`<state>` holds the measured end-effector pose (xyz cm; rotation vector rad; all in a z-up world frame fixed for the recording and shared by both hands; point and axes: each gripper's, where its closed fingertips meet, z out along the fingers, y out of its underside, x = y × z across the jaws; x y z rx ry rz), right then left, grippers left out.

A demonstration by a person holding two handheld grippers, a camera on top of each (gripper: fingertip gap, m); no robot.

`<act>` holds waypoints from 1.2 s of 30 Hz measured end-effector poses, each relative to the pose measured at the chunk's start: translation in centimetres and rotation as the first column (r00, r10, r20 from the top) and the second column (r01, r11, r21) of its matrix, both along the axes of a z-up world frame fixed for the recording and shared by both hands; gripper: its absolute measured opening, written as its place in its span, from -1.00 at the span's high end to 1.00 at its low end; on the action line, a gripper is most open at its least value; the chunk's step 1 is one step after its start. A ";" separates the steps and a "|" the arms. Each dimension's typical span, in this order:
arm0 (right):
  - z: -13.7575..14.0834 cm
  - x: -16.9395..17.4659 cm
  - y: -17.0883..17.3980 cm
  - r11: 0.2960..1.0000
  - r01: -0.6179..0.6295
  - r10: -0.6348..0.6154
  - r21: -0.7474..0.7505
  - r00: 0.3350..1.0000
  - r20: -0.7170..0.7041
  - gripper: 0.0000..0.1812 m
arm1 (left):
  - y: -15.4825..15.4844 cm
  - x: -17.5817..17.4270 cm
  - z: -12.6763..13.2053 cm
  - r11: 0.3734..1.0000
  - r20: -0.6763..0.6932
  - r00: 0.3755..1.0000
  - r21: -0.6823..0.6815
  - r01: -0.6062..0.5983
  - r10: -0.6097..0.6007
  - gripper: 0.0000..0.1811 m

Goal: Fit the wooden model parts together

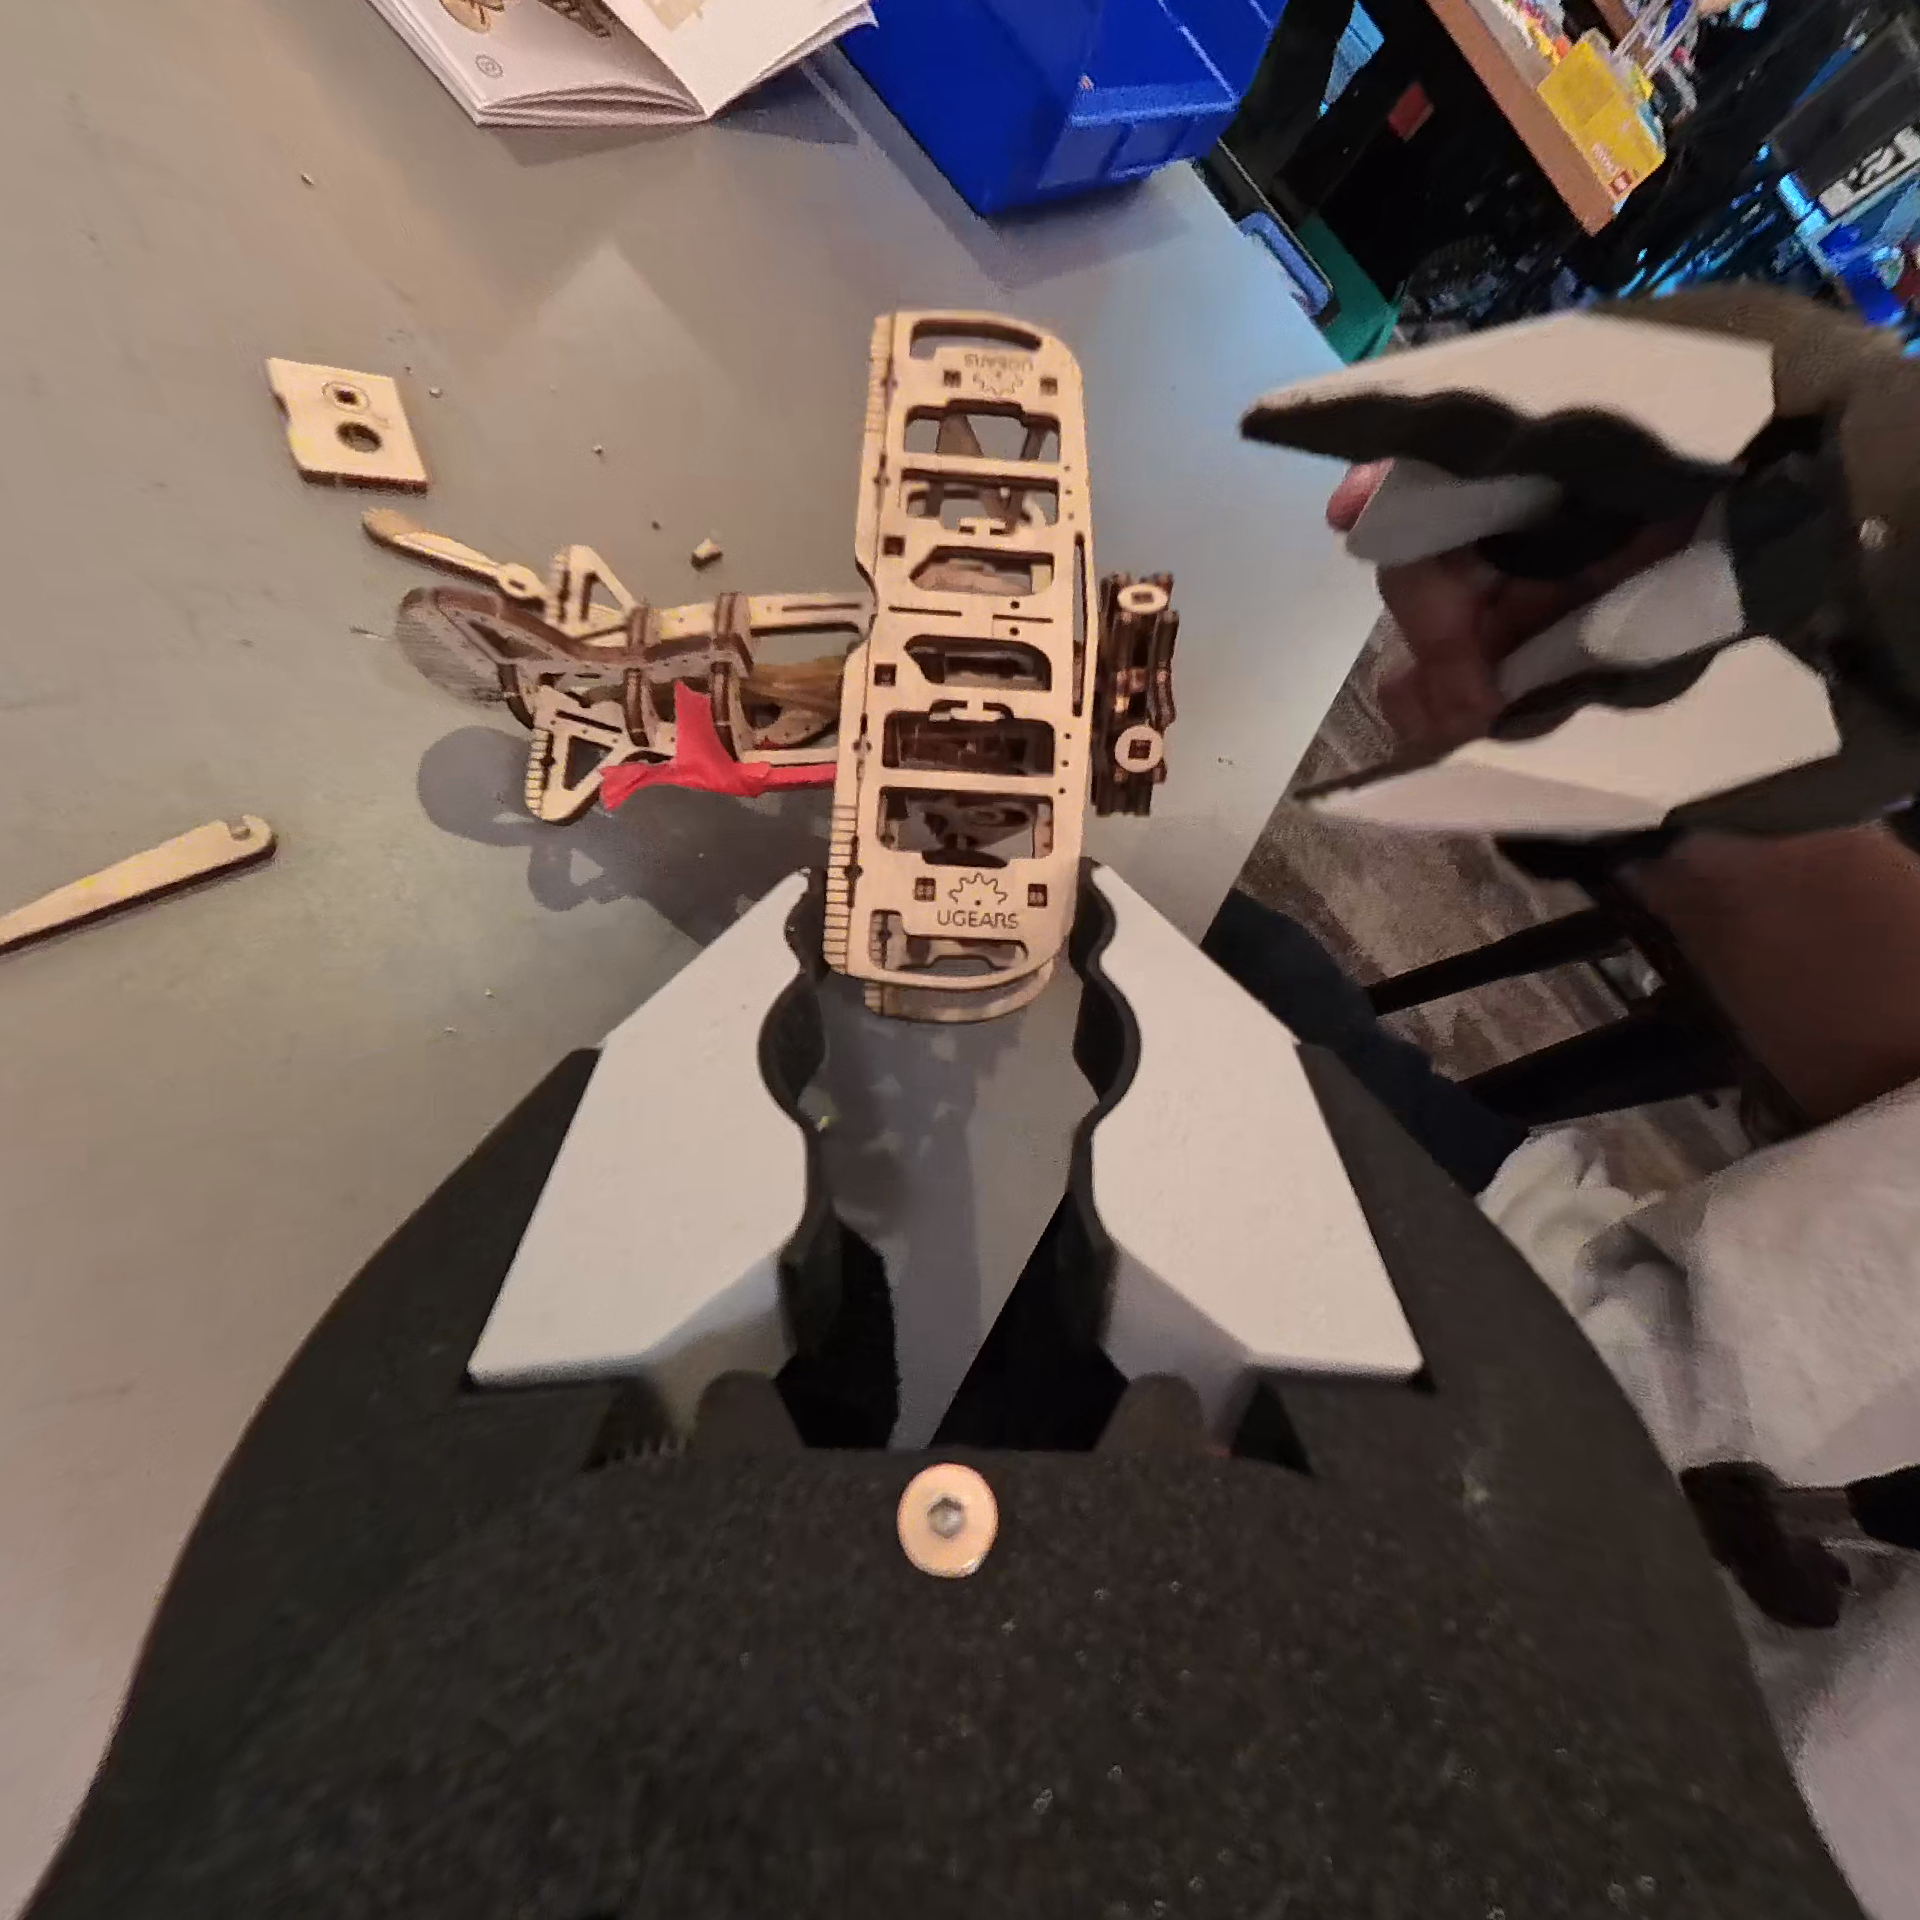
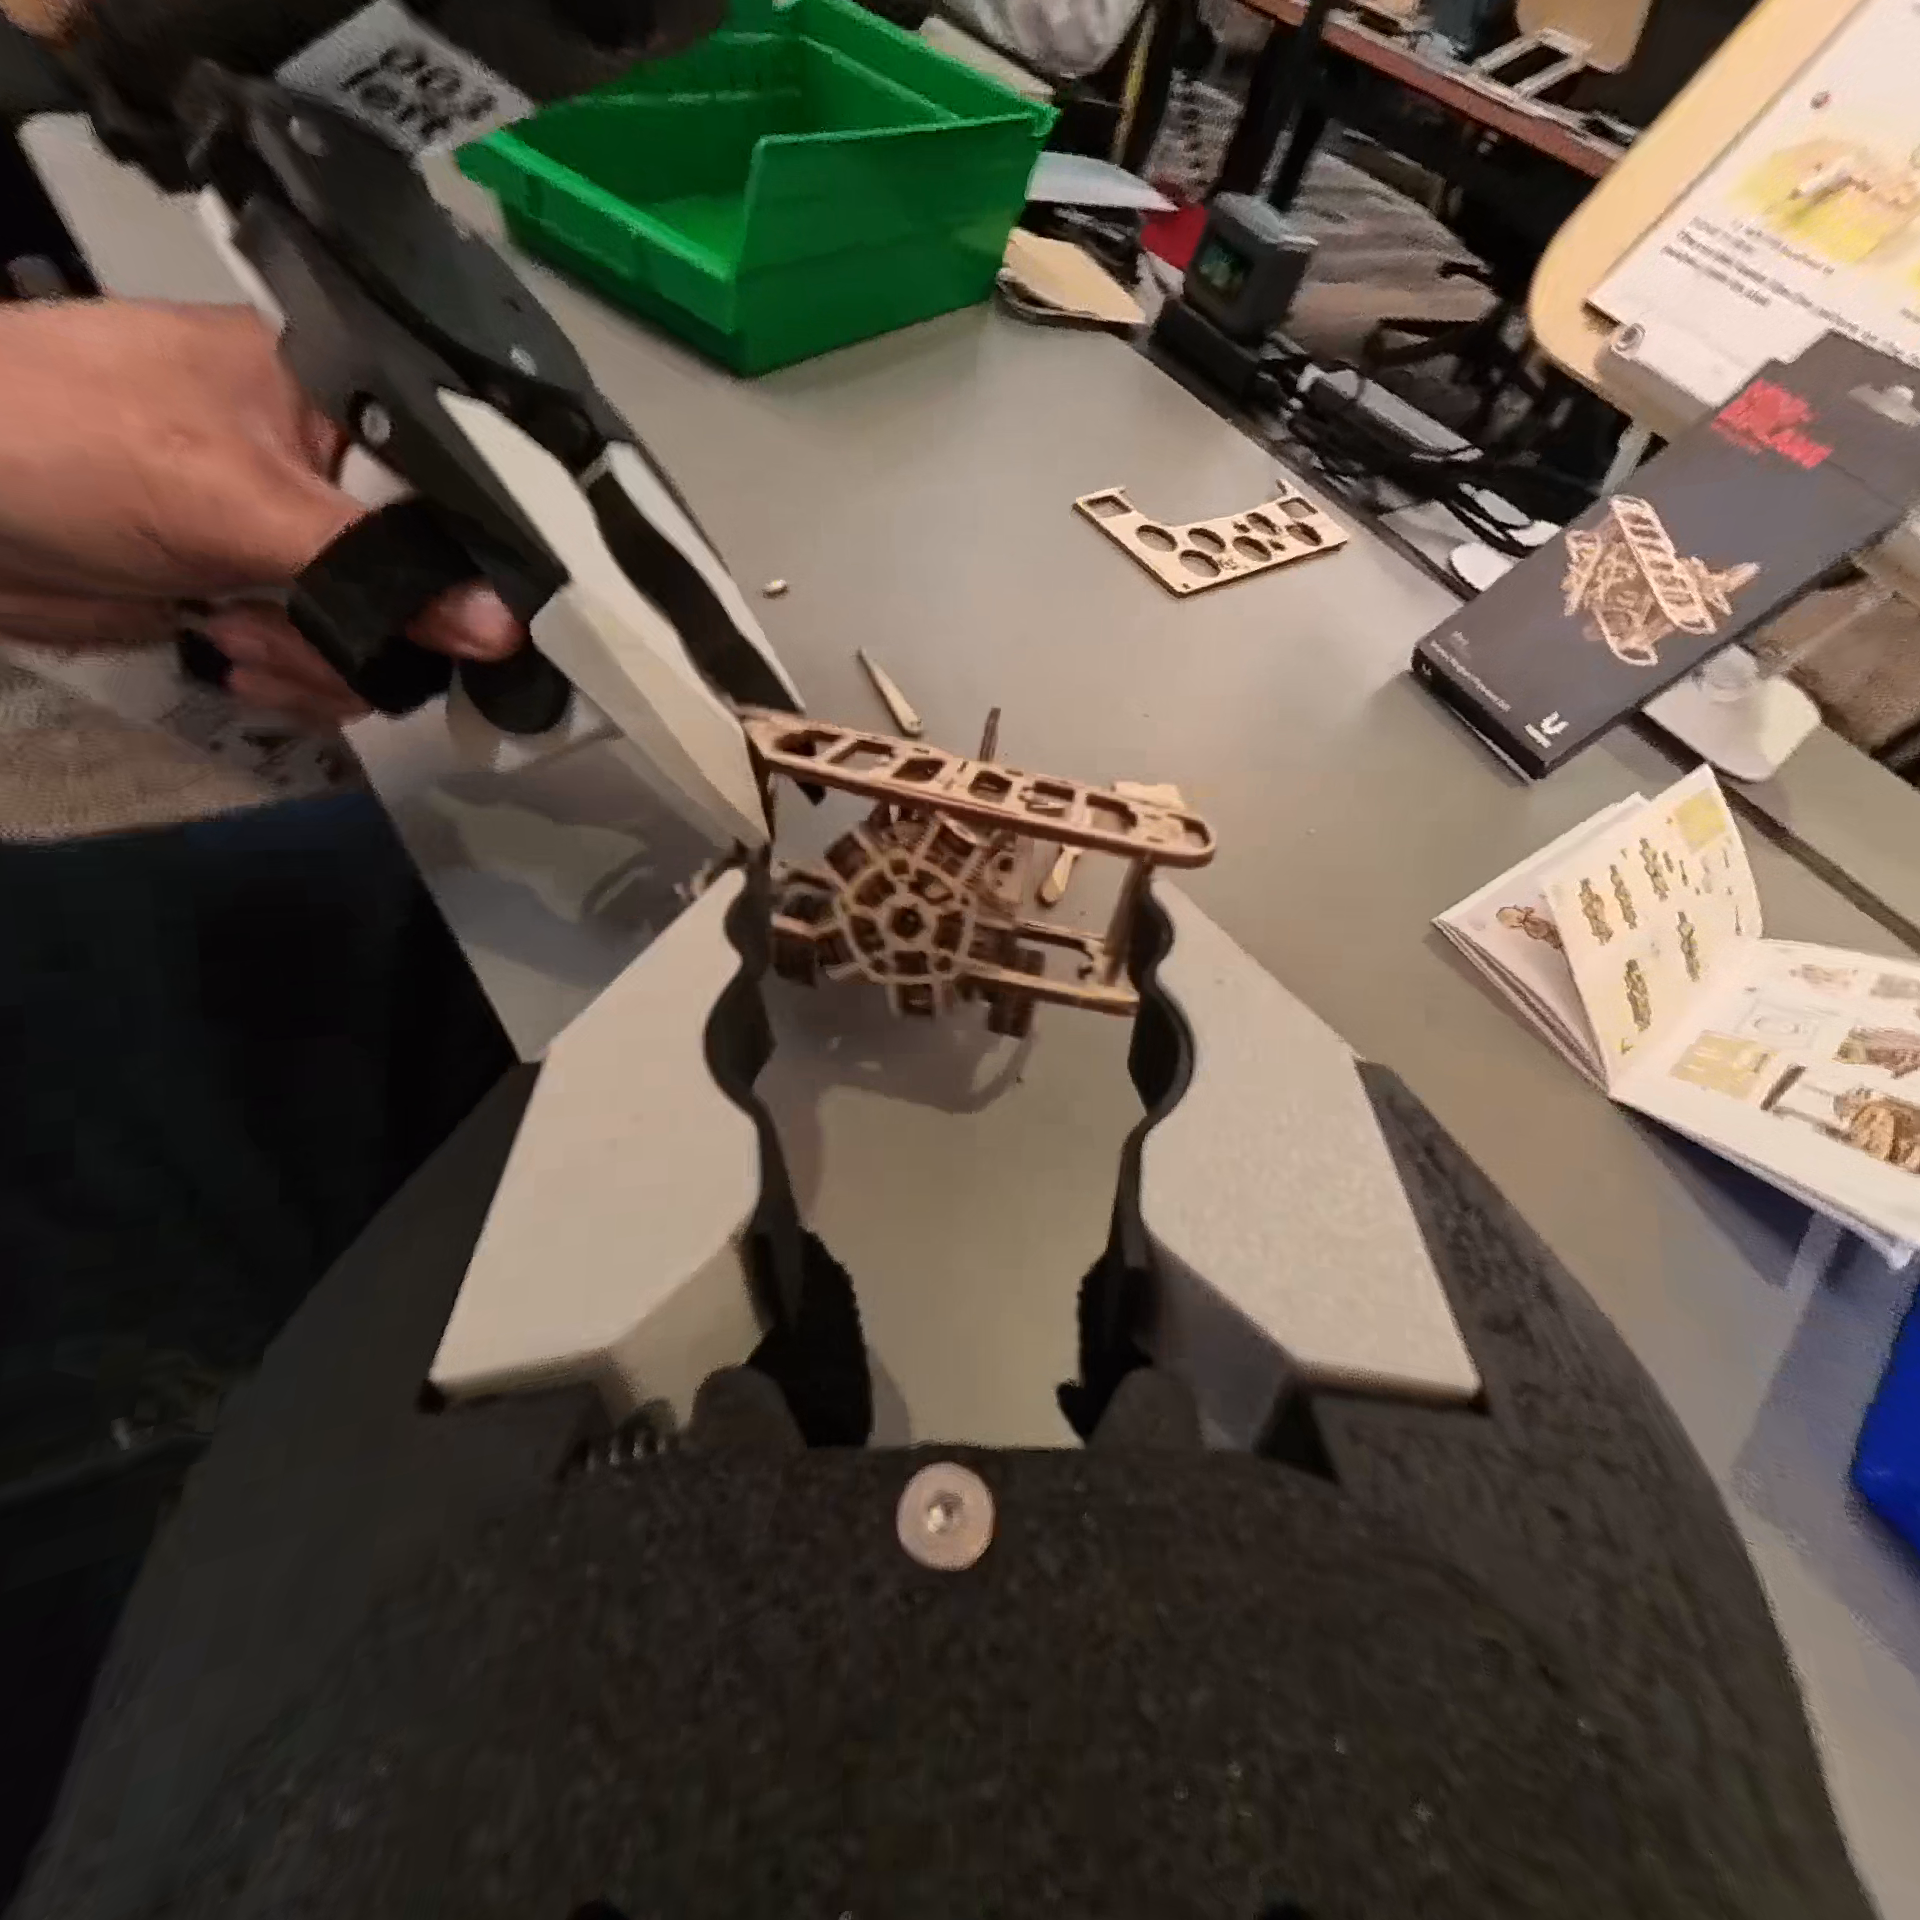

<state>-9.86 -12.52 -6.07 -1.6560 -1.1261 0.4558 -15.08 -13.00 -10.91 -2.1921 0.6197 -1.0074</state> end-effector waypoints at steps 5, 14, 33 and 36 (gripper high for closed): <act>-2.1 1.4 0.1 0.960 -0.255 0.264 -0.112 0.962 0.073 0.32 | -0.7 -0.4 -0.2 0.989 -0.148 0.987 0.124 0.079 -0.060 0.51; -4.8 0.2 -3.0 0.861 -0.341 0.331 -0.379 0.939 -0.092 0.37 | -2.2 -1.4 -1.4 0.920 -0.381 0.922 0.334 0.207 -0.070 0.52; -6.5 -1.0 0.0 0.883 -0.439 0.456 -0.164 0.886 0.085 -0.19 | -2.1 -1.2 -1.6 0.904 -0.376 0.922 0.359 0.234 -0.089 0.52; -6.8 -1.4 0.0 0.880 -0.448 0.464 -0.160 0.882 0.086 -0.15 | -2.2 -1.2 -1.6 0.904 -0.377 0.922 0.357 0.234 -0.090 0.52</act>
